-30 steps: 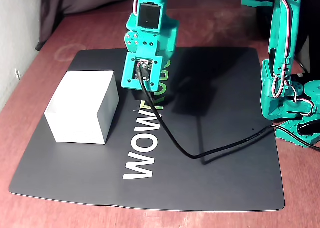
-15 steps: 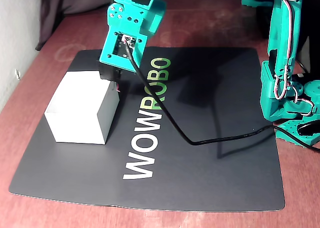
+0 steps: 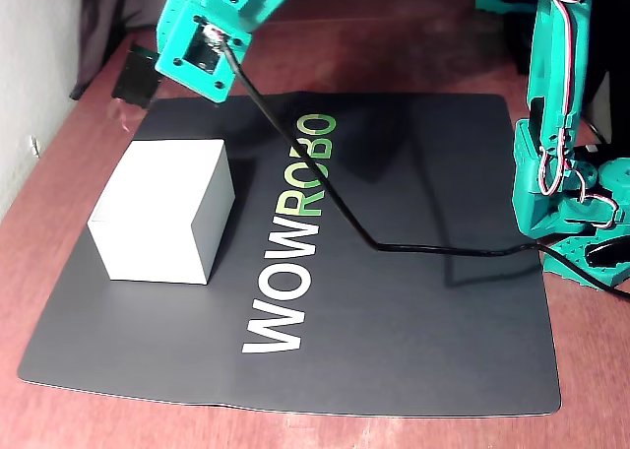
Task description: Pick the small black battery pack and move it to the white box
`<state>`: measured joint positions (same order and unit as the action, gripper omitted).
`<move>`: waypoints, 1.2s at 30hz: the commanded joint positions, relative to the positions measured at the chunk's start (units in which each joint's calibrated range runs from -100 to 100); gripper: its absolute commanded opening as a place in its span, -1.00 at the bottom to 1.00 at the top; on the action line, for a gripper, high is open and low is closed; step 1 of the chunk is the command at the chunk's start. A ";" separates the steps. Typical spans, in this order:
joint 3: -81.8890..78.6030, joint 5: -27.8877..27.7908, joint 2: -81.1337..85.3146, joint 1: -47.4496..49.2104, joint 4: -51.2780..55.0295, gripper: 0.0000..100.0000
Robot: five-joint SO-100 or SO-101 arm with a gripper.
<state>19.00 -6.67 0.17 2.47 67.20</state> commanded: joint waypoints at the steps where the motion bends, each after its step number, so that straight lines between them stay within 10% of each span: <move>1: 3.45 -1.07 -1.09 -2.65 -5.33 -0.99; 36: 2.27 -2.05 -18.54 -6.28 -9.62 -0.99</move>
<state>19.09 -8.93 -18.64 -3.09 58.13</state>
